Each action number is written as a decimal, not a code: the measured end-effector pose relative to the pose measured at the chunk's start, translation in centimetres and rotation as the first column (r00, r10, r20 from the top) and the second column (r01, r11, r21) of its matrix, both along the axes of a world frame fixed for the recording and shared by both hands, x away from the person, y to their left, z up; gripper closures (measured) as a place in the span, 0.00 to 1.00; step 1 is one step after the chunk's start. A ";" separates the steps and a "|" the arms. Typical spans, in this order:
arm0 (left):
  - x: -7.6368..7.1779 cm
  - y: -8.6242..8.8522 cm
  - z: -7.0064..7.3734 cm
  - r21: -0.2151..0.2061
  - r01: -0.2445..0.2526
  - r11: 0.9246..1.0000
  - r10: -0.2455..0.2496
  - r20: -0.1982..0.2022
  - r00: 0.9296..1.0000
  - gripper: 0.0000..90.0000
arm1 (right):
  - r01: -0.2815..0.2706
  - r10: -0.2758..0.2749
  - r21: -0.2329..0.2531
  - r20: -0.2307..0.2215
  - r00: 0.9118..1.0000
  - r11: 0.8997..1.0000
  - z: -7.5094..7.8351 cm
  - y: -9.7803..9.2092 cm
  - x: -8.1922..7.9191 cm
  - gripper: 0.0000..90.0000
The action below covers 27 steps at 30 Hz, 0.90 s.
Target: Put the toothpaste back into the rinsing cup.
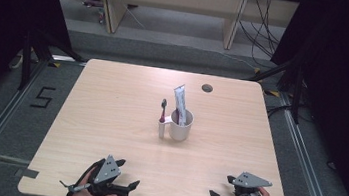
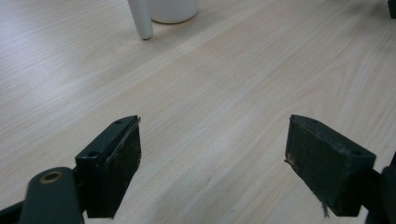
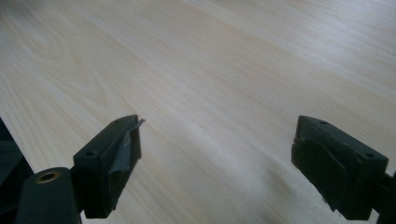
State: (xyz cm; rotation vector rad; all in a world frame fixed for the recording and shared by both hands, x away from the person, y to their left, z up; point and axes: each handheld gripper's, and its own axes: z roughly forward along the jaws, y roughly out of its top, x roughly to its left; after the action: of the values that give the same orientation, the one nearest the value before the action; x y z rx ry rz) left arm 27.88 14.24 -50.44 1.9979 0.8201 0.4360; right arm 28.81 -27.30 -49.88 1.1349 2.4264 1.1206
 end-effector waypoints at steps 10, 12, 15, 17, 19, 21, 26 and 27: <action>-0.1 -0.1 0.0 0.000 0.002 1.000 -0.002 -0.008 1.000 0.20 | -0.019 0.019 -0.047 0.007 1.000 0.999 -0.2 -0.1 -0.7 0.19; 0.0 -0.1 0.0 0.004 0.003 1.000 -0.003 -0.007 1.000 0.20 | 0.007 -0.007 -0.040 -0.013 1.000 0.999 -0.1 0.0 -1.1 0.19; 0.0 -0.2 -0.2 -0.006 0.007 1.000 -0.007 -0.006 1.000 0.19 | -0.017 0.018 -0.064 0.012 1.000 0.998 -0.2 -0.2 -0.9 0.19; 0.0 -0.2 -0.1 -0.001 0.010 1.000 -0.010 -0.010 1.000 0.19 | -0.024 0.026 -0.067 0.034 0.999 0.997 -0.2 -0.2 -0.9 0.19; 0.0 -0.2 -0.2 -0.002 0.009 1.000 -0.009 -0.010 1.000 0.19 | 0.002 -0.001 -0.055 0.024 1.000 0.998 -0.1 -0.2 -1.1 0.19; 0.0 -0.2 -0.2 -0.002 0.008 1.000 -0.008 -0.011 1.000 0.19 | -0.003 0.004 -0.065 0.016 1.000 0.998 -0.1 -0.2 -1.1 0.19; 0.0 -0.2 -0.2 -0.003 0.009 1.000 -0.009 -0.012 1.000 0.19 | -0.004 0.006 -0.066 0.026 1.000 0.998 -0.1 -0.2 -1.0 0.19; 0.0 -0.2 -0.2 -0.002 0.009 1.000 -0.009 -0.012 1.000 0.19 | -0.003 0.004 -0.065 0.016 1.000 0.998 -0.2 -0.3 -1.0 0.19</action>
State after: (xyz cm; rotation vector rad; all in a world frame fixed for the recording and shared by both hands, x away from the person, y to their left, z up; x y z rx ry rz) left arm 27.86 14.03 -50.62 2.0035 0.8184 0.4186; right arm 27.81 -27.56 -50.06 1.0979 2.4343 1.0406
